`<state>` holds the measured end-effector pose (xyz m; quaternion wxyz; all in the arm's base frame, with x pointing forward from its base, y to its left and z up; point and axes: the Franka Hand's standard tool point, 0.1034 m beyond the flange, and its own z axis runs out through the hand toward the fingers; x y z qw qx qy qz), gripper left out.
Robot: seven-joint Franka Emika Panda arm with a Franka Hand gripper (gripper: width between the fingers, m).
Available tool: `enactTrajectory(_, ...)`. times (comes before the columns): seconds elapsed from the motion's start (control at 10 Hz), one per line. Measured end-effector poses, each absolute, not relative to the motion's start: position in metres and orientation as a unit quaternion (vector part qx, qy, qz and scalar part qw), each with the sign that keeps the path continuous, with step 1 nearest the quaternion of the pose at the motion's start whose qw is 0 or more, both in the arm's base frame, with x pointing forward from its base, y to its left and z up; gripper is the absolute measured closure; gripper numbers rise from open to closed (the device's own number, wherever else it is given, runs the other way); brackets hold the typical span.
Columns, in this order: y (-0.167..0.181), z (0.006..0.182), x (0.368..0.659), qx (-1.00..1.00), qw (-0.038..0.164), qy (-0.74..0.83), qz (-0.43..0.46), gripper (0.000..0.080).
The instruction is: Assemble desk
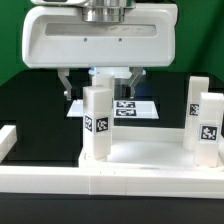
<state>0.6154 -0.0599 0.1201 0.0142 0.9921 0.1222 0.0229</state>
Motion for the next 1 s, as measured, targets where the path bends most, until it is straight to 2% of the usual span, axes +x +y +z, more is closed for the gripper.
enactTrajectory(0.2, -0.0623, 0.1202, 0.6152, 0.989, 0.015, 0.146, 0.022, 0.0151)
enactTrajectory(0.4, -0.0624, 0.1198, 0.6151, 0.989, 0.015, 0.145, 0.022, 0.0403)
enactTrajectory(0.5, -0.0623, 0.1198, 0.615, 0.99, 0.015, 0.141, 0.022, 0.0403)
enactTrajectory(0.6, -0.0623, 0.1197, 0.615, 0.991, 0.015, 0.133, 0.022, 0.0509)
enactTrajectory(0.8, -0.0622, 0.1196, 0.6149, 0.992, 0.014, 0.123, 0.022, 0.0509)
enactTrajectory(1.0, -0.0628, 0.1192, 0.6142, 1.0, 0.009, 0.016, 0.022, 0.0509)
